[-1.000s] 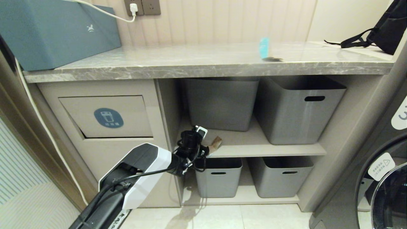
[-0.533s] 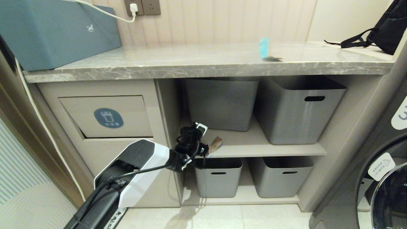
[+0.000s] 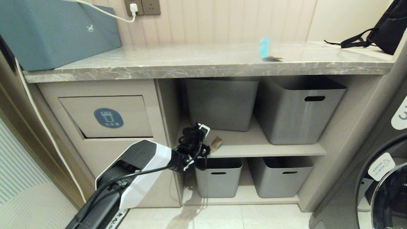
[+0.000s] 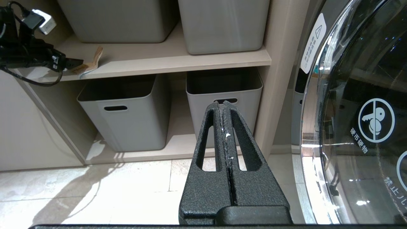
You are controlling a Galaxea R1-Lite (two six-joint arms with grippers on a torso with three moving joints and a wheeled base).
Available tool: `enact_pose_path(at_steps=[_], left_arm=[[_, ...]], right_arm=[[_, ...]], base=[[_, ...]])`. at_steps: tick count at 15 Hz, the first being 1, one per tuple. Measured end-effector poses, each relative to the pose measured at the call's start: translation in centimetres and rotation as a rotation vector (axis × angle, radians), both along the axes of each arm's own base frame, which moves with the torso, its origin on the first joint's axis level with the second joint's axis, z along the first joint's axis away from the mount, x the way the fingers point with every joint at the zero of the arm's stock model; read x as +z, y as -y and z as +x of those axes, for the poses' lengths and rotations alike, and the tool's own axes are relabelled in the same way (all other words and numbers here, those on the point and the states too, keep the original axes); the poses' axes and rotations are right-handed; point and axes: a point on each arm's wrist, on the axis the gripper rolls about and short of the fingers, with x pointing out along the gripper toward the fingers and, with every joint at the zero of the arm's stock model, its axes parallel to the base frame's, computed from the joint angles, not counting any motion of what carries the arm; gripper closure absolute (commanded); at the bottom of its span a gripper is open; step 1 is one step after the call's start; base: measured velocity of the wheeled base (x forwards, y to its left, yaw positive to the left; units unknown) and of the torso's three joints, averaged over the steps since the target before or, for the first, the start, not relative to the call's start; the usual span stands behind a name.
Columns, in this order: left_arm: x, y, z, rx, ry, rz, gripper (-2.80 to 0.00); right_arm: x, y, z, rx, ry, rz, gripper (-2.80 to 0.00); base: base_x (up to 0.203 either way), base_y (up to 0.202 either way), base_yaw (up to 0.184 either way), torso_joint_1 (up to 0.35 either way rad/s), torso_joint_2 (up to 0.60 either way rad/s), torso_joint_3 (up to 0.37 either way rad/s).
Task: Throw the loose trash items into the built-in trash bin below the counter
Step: Pick up the garbage
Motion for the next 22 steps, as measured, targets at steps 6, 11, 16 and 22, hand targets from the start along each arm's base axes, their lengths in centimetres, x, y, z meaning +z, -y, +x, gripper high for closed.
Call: enact_pose_path(at_steps=[6,11,16,22], left_arm=[[-0.5,-0.1,-0.1,0.019,-0.027,0.032,-2.80],[-0.5,-0.1,-0.2,0.018,-0.028,0.035,-2.80],[-0.4,0.8,-0.6,-0.003,-0.026,0.029,-2.80],[-0.2,1.3,-0.9,-0.011,-0.020,0.027,-2.80]], right_arm=[[0.0,0.0,0.0,0.000,0.000,0.000,0.00],[0.0,0.0,0.0,0.000,0.000,0.000,0.00],[0.0,0.0,0.0,0.000,0.000,0.000,0.00],[0.0,0.0,0.0,0.000,0.000,0.000,0.00]], base=[[0.000,0.000,0.000,0.000,0.00,0.000],[0.000,0.000,0.000,0.000,0.00,0.000],[0.000,0.000,0.000,0.000,0.00,0.000],[0.000,0.000,0.000,0.000,0.00,0.000]])
